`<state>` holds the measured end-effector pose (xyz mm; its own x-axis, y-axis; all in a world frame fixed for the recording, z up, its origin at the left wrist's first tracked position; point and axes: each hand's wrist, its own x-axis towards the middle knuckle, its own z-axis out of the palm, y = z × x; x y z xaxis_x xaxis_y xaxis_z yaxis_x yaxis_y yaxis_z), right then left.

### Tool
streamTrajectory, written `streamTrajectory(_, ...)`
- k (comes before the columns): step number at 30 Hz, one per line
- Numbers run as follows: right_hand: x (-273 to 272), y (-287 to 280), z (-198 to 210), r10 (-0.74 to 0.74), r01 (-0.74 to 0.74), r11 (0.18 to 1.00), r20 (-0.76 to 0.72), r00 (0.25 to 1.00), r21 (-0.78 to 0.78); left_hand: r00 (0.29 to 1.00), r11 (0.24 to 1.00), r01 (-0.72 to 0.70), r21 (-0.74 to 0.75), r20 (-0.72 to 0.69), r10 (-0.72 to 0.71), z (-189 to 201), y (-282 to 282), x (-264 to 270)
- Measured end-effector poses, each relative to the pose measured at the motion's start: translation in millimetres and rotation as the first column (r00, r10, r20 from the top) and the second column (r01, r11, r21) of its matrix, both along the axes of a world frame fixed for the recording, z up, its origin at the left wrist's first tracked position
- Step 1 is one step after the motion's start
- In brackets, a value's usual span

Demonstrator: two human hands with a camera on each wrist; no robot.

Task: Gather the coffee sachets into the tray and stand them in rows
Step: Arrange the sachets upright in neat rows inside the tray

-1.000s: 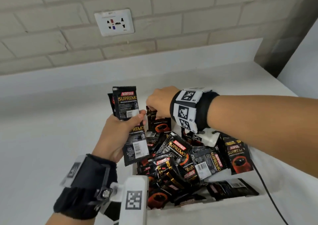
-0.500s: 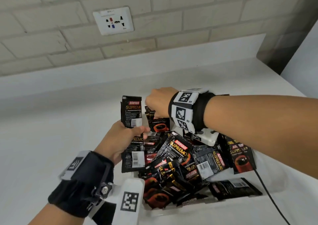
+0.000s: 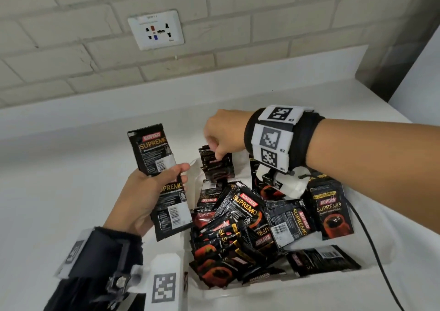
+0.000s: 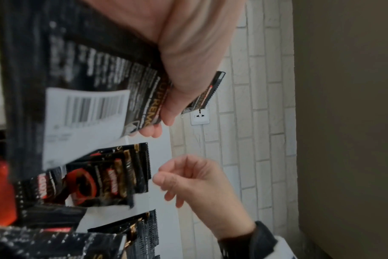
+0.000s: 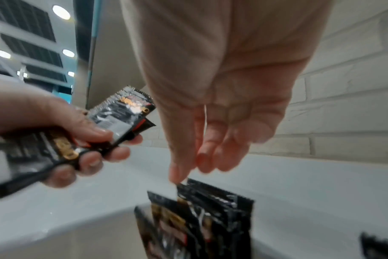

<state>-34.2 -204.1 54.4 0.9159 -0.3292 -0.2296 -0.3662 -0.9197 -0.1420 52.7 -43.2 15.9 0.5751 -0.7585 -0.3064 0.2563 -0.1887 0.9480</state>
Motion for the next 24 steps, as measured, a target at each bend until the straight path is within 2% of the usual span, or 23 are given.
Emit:
streamTrajectory(3,-6,11,-7,0.058,-0.014,0.973,-0.184,0.981,0.231,1.0,1.0,-0.015,-0.016,0.004,0.015,0,3,0)
streamTrajectory(4,-6,14,-9,0.085,-0.02,0.964,-0.235,0.968,0.264,1.0,1.0,-0.011,-0.011,0.004,0.011,0,3,-1)
streamTrajectory(7,-6,19,-11,0.124,-0.074,0.98,-0.278,0.953,0.187,1.0,1.0,0.017,0.014,0.019,-0.017,-2,5,-4)
streamTrajectory(11,-4,15,1,0.089,-0.083,0.995,-0.131,0.987,0.049,0.998,1.0,0.027,-0.001,0.051,-0.027,0,10,-3)
streamTrajectory(14,-5,11,5,0.058,-0.057,0.998,-0.059,0.997,0.019,0.998,0.999,0.027,-0.025,0.062,-0.025,3,13,0)
streamTrajectory(21,-1,21,-23,0.048,-0.064,0.995,-0.222,0.974,-0.07,0.993,0.997,0.063,-0.041,0.098,-0.059,8,12,0)
streamTrajectory(24,4,26,-28,0.074,-0.114,0.983,-0.257,0.964,-0.144,0.992,0.996,0.076,-0.035,0.105,-0.072,9,10,-1)
